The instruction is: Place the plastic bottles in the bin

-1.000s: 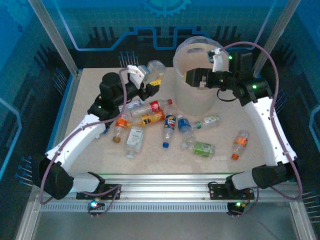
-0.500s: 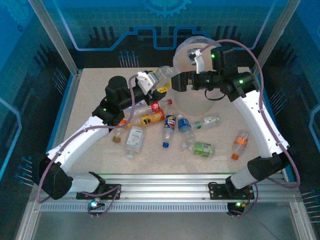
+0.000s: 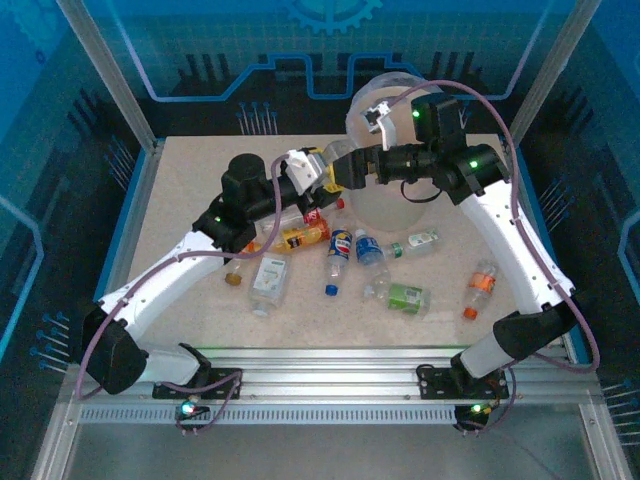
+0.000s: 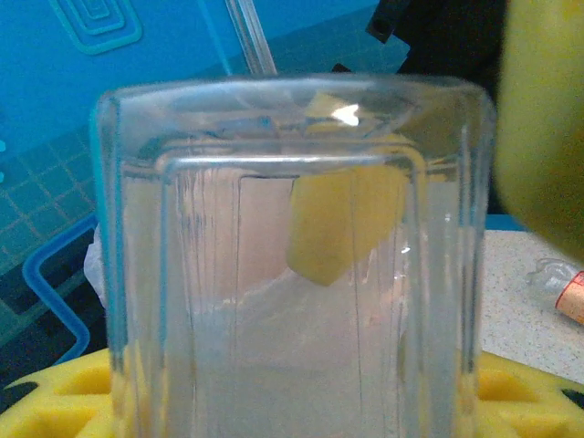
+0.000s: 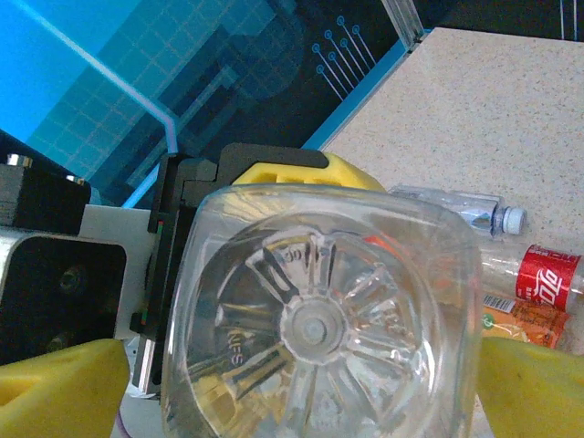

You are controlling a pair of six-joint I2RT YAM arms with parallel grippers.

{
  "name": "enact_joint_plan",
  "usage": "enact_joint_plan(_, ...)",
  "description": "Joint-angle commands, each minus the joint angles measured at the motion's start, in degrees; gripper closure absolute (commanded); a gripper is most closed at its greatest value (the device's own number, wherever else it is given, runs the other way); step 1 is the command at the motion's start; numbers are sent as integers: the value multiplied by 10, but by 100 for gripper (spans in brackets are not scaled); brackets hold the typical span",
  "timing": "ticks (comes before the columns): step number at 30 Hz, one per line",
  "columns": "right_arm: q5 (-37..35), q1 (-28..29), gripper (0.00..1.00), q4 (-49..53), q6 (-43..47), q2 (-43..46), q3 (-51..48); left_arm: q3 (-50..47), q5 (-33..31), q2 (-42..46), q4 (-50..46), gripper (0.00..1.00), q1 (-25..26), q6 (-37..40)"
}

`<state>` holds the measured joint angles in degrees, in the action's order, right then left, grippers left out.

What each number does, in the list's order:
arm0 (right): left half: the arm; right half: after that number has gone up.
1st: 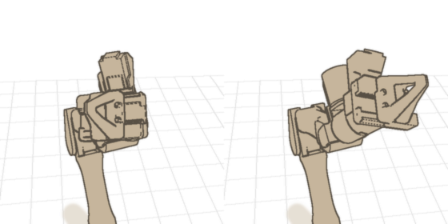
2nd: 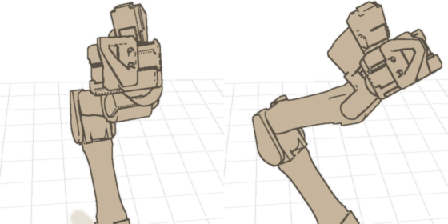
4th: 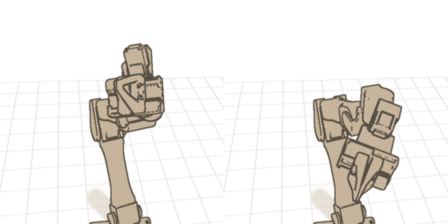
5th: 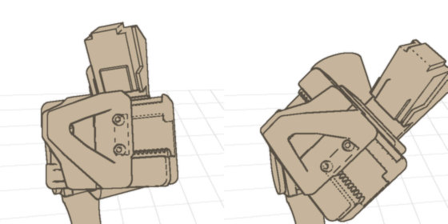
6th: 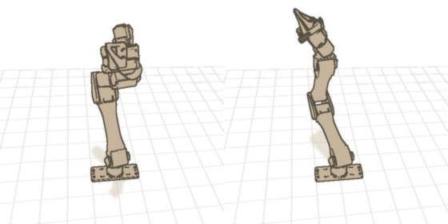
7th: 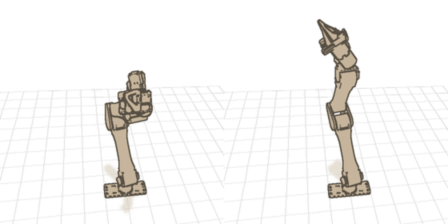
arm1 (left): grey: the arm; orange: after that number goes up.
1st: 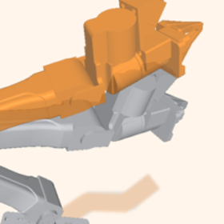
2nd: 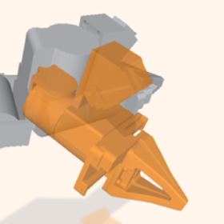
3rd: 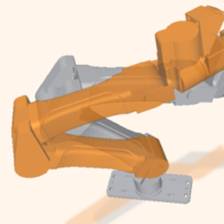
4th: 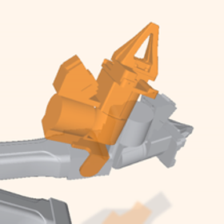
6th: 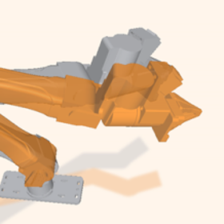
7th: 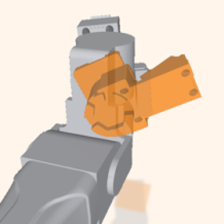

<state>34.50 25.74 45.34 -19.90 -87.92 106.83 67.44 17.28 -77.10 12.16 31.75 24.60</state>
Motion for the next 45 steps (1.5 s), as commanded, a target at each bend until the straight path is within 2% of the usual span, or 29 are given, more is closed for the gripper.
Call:
enact_joint_plan(1, -9, 6, 5, -13, -14, -18, 22, 6, 29, 3, 8, 54, 11, 24)
enact_joint_plan(7, -20, 6, 14, 3, -16, -46, 33, -5, 30, 14, 25, 54, 13, 23)
enact_joint_plan(11, -20, 6, 30, 6, -19, -53, 36, -6, 18, 14, 33, 53, 13, 18)
enact_joint_plan(13, -20, 6, 37, 5, -20, -52, 37, -4, 4, 13, 34, 47, 13, 16)
enact_joint_plan(14, -22, 4, 41, 3, -23, -50, 37, -3, -2, 12, 33, 44, 13, 14)
enact_joint_plan(15, -25, 2, 44, 0, -26, -47, 36, -3, -10, 13, 33, 36, 13, 12)
enact_joint_plan(16, -27, -1, 48, -2, -28, -45, 34, -3, -15, 13, 32, 26, 12, 8)
enact_joint_plan(17, -30, -5, 51, -4, -31, -42, 34, -3, -21, 15, 33, 11, 13, 4)
enact_joint_plan(18, -32, -10, 54, -7, -35, -39, 34, -5, -27, 17, 34, 1, 12, 0)
enact_joint_plan(21, -36, -31, 59, -15, -44, -30, 30, -13, -36, 32, 42, 1, 13, -12)
enact_joint_plan(25, -36, -68, 60, -22, -45, -19, 41, -36, -46, 65, 55, 1, 13, -29)
enact_joint_plan(35, -53, -168, 62, -32, -51, -27, 137, -114, -161, 161, 81, 1, 13, -95)
enact_joint_plan(41, -174, -177, 61, -42, -34, -42, 164, -149, -249, 202, 63, 1, 13, -135)
enact_joint_plan(45, -218, -176, 61, -48, -22, -66, 176, -146, -310, 209, 17, 1, 12, -167)
